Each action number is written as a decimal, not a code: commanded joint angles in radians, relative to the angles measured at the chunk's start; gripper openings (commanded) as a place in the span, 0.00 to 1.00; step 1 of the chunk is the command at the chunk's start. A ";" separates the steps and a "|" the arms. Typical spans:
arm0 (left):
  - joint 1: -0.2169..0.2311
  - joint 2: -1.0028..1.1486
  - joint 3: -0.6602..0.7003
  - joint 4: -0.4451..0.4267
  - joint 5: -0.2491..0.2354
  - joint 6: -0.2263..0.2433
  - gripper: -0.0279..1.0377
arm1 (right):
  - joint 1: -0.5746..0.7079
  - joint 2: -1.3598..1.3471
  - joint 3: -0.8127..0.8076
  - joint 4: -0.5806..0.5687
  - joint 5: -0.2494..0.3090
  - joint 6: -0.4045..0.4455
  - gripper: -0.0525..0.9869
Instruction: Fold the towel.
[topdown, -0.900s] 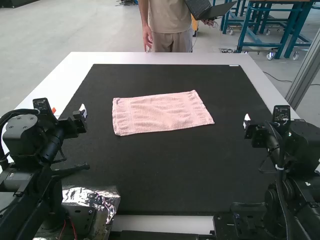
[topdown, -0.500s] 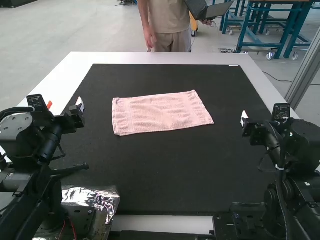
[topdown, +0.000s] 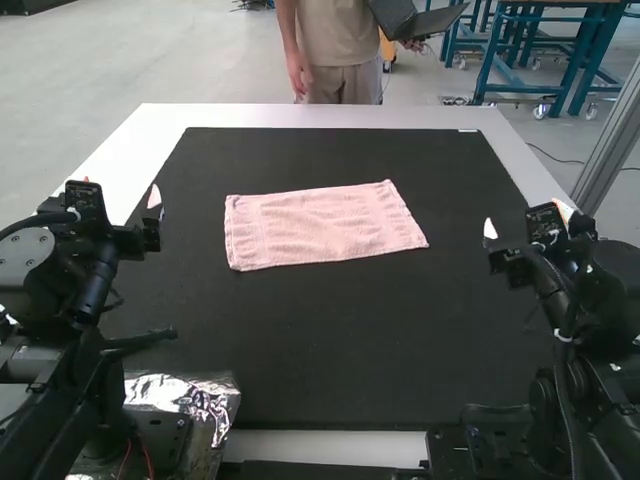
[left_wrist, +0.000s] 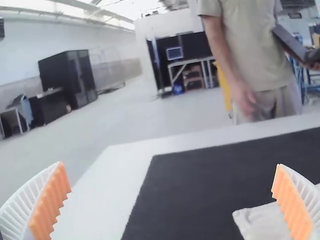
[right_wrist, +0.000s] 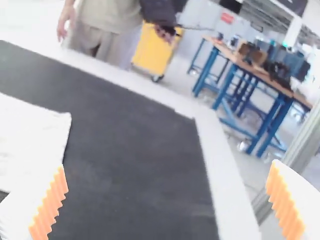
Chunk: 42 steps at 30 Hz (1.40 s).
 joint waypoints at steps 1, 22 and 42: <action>0.004 -0.007 -0.006 0.018 -0.006 0.088 0.92 | 0.012 -0.011 -0.008 0.072 -0.030 -0.115 0.93; -0.002 0.815 0.610 -0.256 0.058 -0.215 0.92 | -0.015 0.875 0.692 -0.193 -0.119 0.525 0.93; -0.068 1.467 0.827 -0.359 0.121 -0.264 0.93 | 0.134 1.546 0.890 -0.176 -0.171 0.469 0.91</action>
